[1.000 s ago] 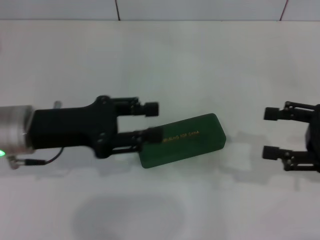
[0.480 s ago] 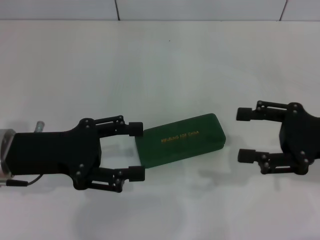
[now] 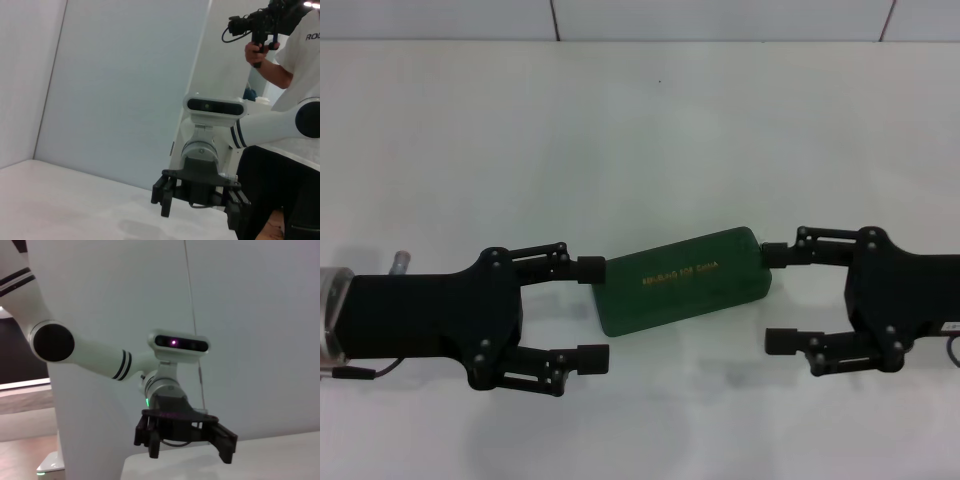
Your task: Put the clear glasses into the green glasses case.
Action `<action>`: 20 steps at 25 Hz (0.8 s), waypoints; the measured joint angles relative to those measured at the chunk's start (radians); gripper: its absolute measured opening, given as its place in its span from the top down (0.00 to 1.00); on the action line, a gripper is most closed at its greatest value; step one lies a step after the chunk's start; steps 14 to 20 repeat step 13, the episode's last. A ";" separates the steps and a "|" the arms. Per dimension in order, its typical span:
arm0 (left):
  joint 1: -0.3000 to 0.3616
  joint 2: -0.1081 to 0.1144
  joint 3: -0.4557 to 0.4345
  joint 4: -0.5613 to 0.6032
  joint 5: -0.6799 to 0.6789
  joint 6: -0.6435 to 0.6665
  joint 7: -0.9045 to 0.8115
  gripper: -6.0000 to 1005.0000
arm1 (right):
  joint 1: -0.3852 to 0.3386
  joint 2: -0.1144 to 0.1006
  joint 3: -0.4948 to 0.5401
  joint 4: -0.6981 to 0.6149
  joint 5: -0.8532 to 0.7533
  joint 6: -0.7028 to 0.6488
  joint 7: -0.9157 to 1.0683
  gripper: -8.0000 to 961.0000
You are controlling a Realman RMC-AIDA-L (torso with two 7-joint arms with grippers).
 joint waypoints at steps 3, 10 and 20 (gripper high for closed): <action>0.001 0.000 0.000 -0.001 0.000 0.000 0.000 0.11 | -0.001 0.000 -0.039 0.001 0.017 0.022 -0.004 0.20; 0.004 -0.001 0.000 -0.002 0.001 0.000 0.000 0.11 | -0.003 0.001 -0.053 0.000 0.021 0.036 -0.009 0.20; 0.006 -0.001 0.000 -0.002 0.002 0.000 0.000 0.11 | -0.005 0.001 -0.049 0.000 0.022 0.037 -0.011 0.20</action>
